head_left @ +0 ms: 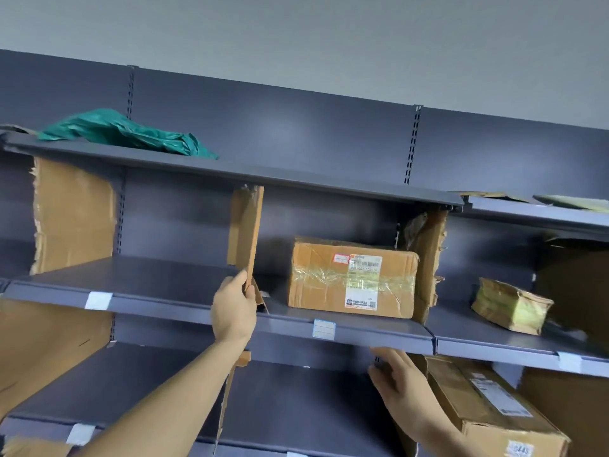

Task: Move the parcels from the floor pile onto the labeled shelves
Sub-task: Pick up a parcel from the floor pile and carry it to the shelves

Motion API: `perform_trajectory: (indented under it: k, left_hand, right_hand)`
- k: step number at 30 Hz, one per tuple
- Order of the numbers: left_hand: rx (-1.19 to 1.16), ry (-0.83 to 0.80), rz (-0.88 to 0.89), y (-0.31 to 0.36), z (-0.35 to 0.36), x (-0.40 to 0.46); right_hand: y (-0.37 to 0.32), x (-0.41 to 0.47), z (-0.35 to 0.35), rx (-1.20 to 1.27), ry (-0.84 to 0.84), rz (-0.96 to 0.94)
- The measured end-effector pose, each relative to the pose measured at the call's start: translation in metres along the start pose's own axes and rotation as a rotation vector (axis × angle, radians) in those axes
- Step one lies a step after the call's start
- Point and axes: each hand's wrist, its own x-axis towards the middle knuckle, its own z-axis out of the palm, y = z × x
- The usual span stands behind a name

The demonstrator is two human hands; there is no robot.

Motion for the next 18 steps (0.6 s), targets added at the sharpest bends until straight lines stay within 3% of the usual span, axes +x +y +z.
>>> perform_trajectory:
  k: [6, 10, 16, 18]
  left_hand:
    - [0.096, -0.050, 0.012, 0.001, -0.007, 0.010]
    - [0.072, -0.034, -0.073, -0.013, -0.011, 0.019]
    - [0.034, -0.096, -0.057, -0.002, -0.023, 0.011]
    - [0.011, -0.025, -0.050, 0.003, -0.028, 0.004]
  right_hand:
    - [0.007, -0.018, -0.002, -0.029, -0.020, 0.051]
    - [0.008, -0.023, -0.002, -0.047, -0.056, 0.072]
    - [0.004, -0.032, 0.003, -0.040, -0.106, 0.124]
    - [0.001, -0.037, 0.006, -0.035, -0.121, 0.132]
